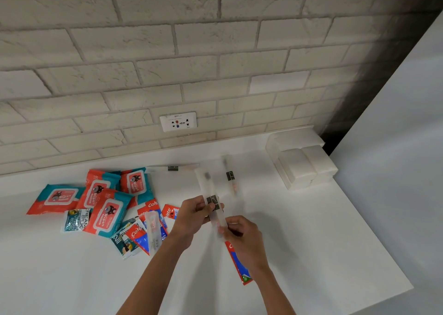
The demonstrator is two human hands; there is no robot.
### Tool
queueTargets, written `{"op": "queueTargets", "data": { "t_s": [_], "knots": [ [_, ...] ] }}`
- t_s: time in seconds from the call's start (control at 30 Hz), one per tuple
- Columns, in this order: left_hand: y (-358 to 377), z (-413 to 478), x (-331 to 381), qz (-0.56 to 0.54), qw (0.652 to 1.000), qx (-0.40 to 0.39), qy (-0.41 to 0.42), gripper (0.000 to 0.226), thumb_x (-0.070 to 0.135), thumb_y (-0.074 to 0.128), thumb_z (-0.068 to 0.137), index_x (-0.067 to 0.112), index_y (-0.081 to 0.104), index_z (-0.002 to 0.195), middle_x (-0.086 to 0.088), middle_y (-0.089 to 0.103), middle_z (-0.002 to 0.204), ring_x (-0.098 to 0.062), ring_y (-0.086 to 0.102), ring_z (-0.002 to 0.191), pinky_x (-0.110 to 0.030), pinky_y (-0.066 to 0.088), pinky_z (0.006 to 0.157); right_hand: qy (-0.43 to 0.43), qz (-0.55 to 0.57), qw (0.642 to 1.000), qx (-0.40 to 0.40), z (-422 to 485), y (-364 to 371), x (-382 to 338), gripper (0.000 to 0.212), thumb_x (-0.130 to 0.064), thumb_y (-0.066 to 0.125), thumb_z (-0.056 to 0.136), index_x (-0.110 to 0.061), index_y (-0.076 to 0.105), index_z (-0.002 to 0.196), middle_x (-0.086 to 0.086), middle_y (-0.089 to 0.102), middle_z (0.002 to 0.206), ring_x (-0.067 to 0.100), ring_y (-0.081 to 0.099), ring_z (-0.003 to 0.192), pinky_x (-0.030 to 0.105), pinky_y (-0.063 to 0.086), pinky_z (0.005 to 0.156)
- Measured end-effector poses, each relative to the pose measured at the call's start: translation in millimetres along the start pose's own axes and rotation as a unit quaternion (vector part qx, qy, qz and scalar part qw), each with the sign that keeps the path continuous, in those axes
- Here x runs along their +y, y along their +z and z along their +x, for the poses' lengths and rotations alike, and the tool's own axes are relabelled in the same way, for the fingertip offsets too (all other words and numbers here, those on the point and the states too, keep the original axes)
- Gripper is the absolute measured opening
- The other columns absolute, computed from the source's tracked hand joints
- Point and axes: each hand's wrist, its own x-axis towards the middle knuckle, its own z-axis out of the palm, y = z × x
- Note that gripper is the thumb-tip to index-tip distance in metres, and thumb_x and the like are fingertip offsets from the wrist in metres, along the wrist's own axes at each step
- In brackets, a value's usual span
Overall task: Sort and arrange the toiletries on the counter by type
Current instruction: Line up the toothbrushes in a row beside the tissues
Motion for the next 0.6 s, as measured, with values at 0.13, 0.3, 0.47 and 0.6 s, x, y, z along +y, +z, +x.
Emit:
{"op": "queueTargets", "data": {
  "t_s": [0.13,0.3,0.47,0.6],
  "knots": [
    [2,13,-9,0.000,1.000,-0.013,-0.007,0.022,-0.005,0.056,0.101,0.002,0.071,0.116,-0.012,0.079,0.106,-0.025,0.075,0.106,-0.044,0.058,0.098,0.004,-0.069,0.998,0.013,8,-1,6,0.017,-0.051,0.081,0.090,-0.040,0.068,0.087,-0.032,0.076,0.081,-0.007,0.074,0.082,0.008,0.053,0.074],
    [8,36,-17,0.017,1.000,-0.010,-0.011,0.019,-0.001,0.058,0.101,0.000,0.071,0.116,-0.013,0.079,0.105,-0.028,0.075,0.104,-0.046,0.059,0.096,0.020,-0.102,0.995,-0.011,25,-5,12,0.010,-0.041,0.079,0.095,-0.043,0.073,0.088,-0.041,0.070,0.077,-0.010,0.072,0.082,0.005,0.049,0.071],
    [11,61,-27,0.068,0.998,0.017,0.003,0.014,0.005,0.061,0.101,0.009,0.075,0.102,-0.010,0.078,0.088,-0.029,0.075,0.089,-0.046,0.062,0.089,0.060,-0.091,0.994,0.018,56,-4,18,0.006,-0.027,0.081,0.095,-0.022,0.081,0.091,-0.011,0.078,0.078,0.009,0.075,0.076,0.019,0.057,0.074],
    [12,70,-35,0.208,0.977,0.047,0.025,0.022,0.012,0.062,0.100,0.016,0.064,0.122,0.001,0.076,0.100,-0.011,0.072,0.087,-0.020,0.058,0.076,0.059,-0.136,0.987,0.060,88,-4,20,0.026,-0.017,0.075,0.097,-0.010,0.073,0.073,0.004,0.069,0.064,0.016,0.065,0.060,0.020,0.050,0.066]
  ]
}}
